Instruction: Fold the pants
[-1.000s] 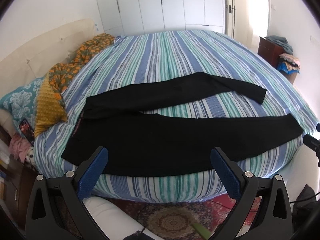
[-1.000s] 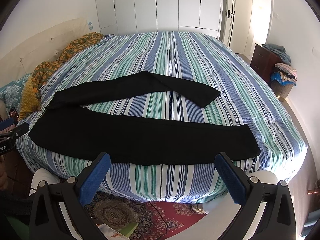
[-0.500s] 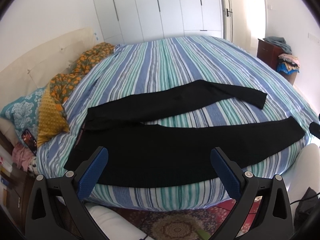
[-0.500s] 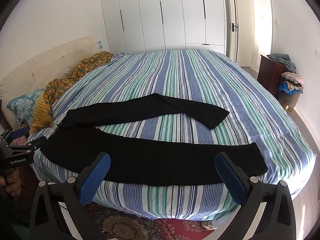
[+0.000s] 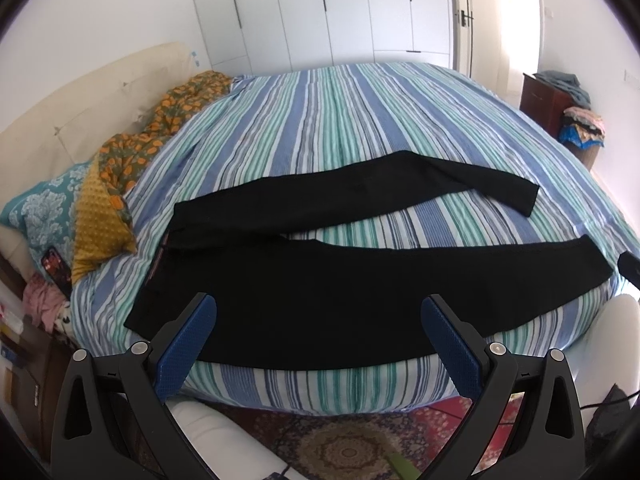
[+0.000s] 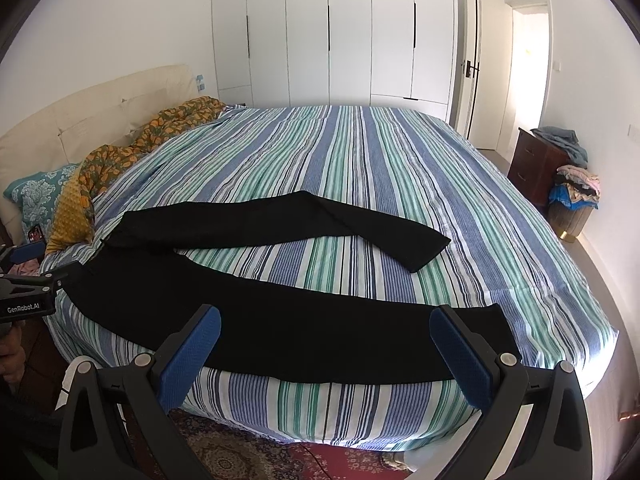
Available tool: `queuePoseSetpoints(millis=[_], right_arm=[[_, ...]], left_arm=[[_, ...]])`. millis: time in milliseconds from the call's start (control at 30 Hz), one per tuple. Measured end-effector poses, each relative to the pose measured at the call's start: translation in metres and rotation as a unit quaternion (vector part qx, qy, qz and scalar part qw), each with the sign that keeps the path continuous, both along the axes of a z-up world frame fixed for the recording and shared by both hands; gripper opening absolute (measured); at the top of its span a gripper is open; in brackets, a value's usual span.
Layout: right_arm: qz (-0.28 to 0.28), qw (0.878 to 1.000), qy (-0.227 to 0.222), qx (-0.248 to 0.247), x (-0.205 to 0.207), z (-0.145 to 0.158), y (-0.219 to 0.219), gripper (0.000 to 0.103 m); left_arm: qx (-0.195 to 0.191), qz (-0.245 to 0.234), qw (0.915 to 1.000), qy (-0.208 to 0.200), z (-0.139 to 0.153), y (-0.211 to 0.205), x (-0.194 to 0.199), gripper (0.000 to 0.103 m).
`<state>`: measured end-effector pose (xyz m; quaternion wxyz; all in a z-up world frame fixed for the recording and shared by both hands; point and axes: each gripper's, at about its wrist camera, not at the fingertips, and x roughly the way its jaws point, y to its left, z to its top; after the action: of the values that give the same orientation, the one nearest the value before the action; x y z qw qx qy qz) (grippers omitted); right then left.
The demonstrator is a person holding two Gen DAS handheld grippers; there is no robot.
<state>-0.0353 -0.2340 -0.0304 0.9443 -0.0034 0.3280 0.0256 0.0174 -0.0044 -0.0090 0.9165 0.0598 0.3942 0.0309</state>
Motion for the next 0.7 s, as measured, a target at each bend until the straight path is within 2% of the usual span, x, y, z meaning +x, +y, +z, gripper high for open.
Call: queuePoseSetpoints(millis=[467,700], right_arm=[[0.002,0.999,0.03,0.016,0.009,-0.016,-0.004,0.103],[0.021,0.998,0.042,0.04,0.019,-0.028,0.007,0.103]], left_arm=[[-0.002,-0.004,0.9999,0.012,-0.006,-0.003,0.013,0.102],[-0.019,-0.021,0.9995,0.016,-0.012,-0.008,0.023,0.102]])
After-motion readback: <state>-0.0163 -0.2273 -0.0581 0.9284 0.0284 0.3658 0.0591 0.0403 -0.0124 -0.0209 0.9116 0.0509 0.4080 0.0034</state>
